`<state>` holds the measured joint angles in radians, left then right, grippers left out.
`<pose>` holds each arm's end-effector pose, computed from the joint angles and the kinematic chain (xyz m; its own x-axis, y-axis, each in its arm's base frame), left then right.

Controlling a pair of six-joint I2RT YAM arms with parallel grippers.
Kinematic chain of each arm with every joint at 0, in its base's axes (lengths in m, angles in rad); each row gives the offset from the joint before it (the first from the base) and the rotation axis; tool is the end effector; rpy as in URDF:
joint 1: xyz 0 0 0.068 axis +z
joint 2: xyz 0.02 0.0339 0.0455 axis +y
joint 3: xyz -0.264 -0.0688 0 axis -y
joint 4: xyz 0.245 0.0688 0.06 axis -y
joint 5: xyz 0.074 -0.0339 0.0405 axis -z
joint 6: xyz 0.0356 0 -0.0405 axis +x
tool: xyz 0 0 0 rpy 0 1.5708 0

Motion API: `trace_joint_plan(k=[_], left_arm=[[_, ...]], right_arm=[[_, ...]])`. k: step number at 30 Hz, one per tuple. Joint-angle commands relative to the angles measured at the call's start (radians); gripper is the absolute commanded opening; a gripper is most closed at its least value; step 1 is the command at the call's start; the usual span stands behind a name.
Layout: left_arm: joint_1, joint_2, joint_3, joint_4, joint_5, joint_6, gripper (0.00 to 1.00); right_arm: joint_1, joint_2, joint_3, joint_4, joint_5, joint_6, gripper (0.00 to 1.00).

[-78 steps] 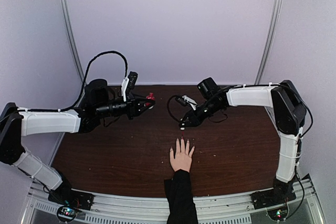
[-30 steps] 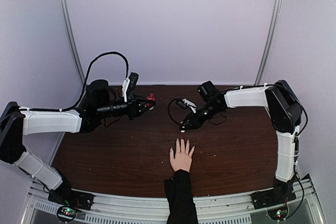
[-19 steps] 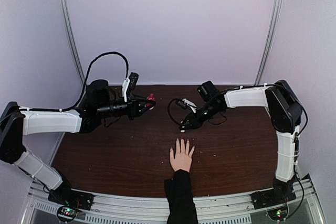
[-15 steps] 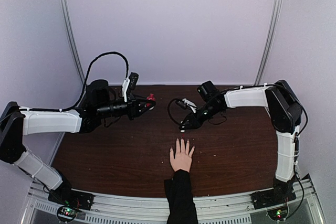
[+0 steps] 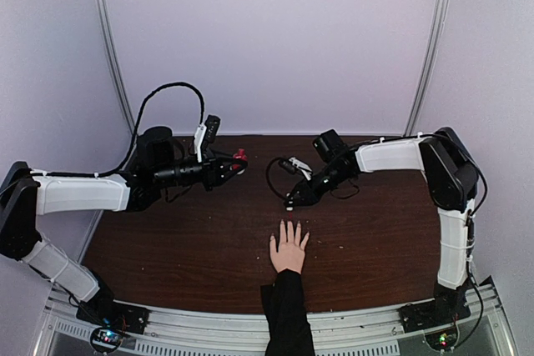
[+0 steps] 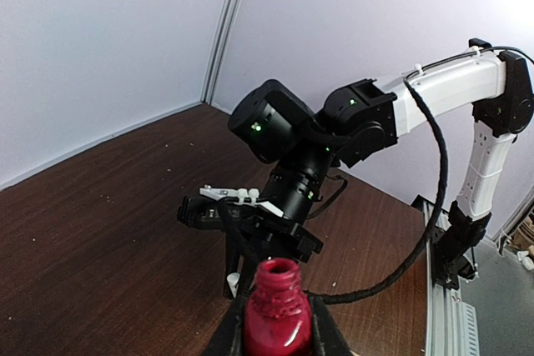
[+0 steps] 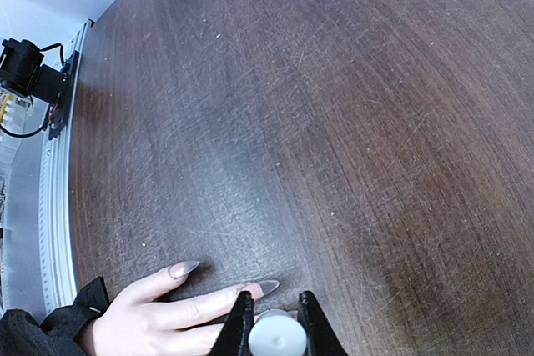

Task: Paint the nails
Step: Paint the hand on the nail.

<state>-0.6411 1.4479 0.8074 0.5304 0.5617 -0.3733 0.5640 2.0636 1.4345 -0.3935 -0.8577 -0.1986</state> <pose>0.2479 -0.2086 0.2658 -0.4213 -0.0707 -0.9041 0.8343 0.3607 -0.4170 0.3482 0.2521 0.1674 -0.5724 -0.5148 -0.6383 -0.8117 0.2454 0.5300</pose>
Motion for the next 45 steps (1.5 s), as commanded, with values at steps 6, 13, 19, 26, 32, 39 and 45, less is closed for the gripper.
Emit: trace_joint_plan(k=[6, 13, 19, 26, 32, 39, 45], left_arm=[[0.008, 0.011, 0.006, 0.067, 0.013, -0.002, 0.00], [0.008, 0.011, 0.007, 0.068, 0.012, -0.001, 0.00], [0.008, 0.008, 0.007, 0.065, 0.010, 0.002, 0.00], [0.008, 0.009, 0.005, 0.065, 0.011, 0.001, 0.00], [0.008, 0.010, 0.005, 0.065, 0.009, 0.003, 0.00], [0.008, 0.011, 0.006, 0.062, 0.007, 0.005, 0.00], [0.008, 0.011, 0.006, 0.062, 0.008, 0.005, 0.00]], right_arm=[[-0.007, 0.022, 0.017, 0.021, -0.016, 0.003, 0.00], [-0.009, 0.027, 0.018, 0.017, -0.009, -0.002, 0.00], [-0.010, 0.030, 0.017, 0.024, -0.001, -0.001, 0.00], [-0.013, 0.030, 0.014, 0.037, 0.009, 0.008, 0.00], [-0.018, 0.031, 0.015, 0.047, 0.016, 0.015, 0.00], [-0.019, 0.034, 0.015, 0.056, 0.024, 0.020, 0.00], [-0.021, 0.037, 0.015, 0.062, 0.031, 0.024, 0.00]])
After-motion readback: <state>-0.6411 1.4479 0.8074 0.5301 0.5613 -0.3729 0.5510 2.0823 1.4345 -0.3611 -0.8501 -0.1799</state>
